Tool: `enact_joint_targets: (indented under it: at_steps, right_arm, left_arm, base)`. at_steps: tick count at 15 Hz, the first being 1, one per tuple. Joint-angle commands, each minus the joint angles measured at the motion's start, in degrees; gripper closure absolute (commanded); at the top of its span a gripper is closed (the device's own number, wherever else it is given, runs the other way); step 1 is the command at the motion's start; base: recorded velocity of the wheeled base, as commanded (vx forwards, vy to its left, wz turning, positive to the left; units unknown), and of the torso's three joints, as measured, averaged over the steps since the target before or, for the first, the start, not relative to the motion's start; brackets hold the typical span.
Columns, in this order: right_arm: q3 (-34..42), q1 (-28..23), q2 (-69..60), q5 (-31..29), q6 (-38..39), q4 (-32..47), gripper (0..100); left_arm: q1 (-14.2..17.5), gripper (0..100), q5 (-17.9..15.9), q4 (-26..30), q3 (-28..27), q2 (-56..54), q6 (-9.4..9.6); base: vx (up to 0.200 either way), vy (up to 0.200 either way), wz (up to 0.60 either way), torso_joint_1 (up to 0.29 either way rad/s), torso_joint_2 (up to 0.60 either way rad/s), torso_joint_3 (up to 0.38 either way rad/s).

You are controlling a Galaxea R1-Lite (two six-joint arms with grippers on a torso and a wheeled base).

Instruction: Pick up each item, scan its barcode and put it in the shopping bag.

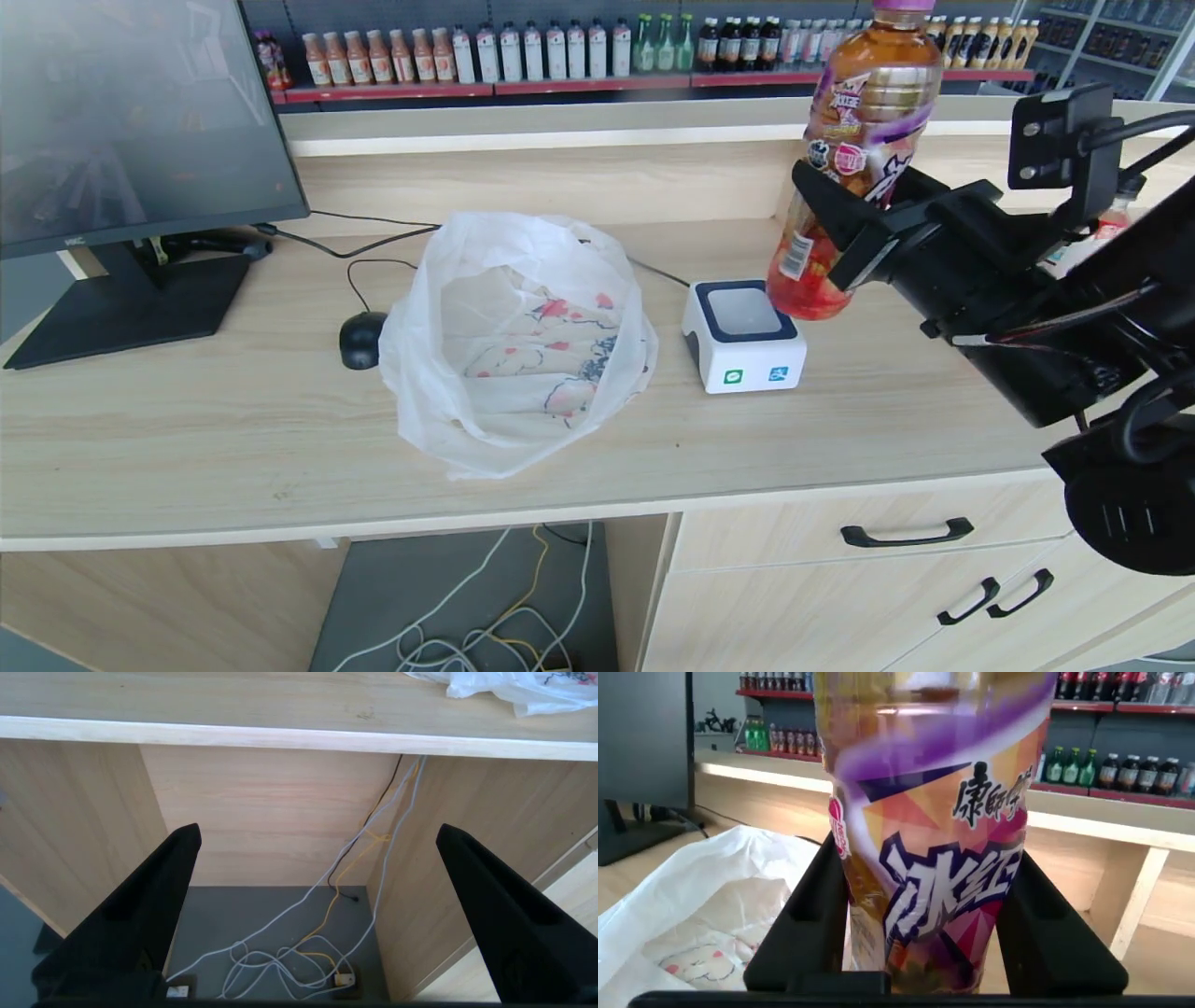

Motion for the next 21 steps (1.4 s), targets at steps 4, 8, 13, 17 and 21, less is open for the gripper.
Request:
enact_joint_targets:
  at_steps: [4,8,13,17,21]
  right_arm:
    - [5.6,0.4,-2.1,-2.4,1.7,-4.7,100]
    - [0.6,0.3,0.7,-5.0,2.9,-5.1,100]
    - [-0.5,0.2,1.6,-4.7,4.5,-5.5,100]
    - [-2.5,0.1,2.6,-4.7,4.5,-5.5,100]
    - [-2.7,0.2,2.8,-4.7,4.5,-5.5,100]
  left_arm:
    - [0.0,0,0.0,0.0,0.0,0.0,-0.02]
    - [0.1,0,0.0,0.0,0.0,0.1,-0.11]
    - [0.1,0,0.0,0.0,0.0,0.1,-0.11]
    - [0.1,0,0.0,0.0,0.0,0.1,-0.20]
    - [0.0,0,0.0,0.0,0.0,0.1,-0.29]
  base:
    - [0.000,0.000,0.00,0.000,0.00,0.000]
    - [0.000,0.050,0.00,0.001,0.00,0.001]
    - [0.000,0.200,0.00,0.000,0.00,0.004]
    - [0.000,0.200,0.00,0.007,0.00,0.001]
    - [0.000,0.200,0.00,-0.002,0.00,0.001]
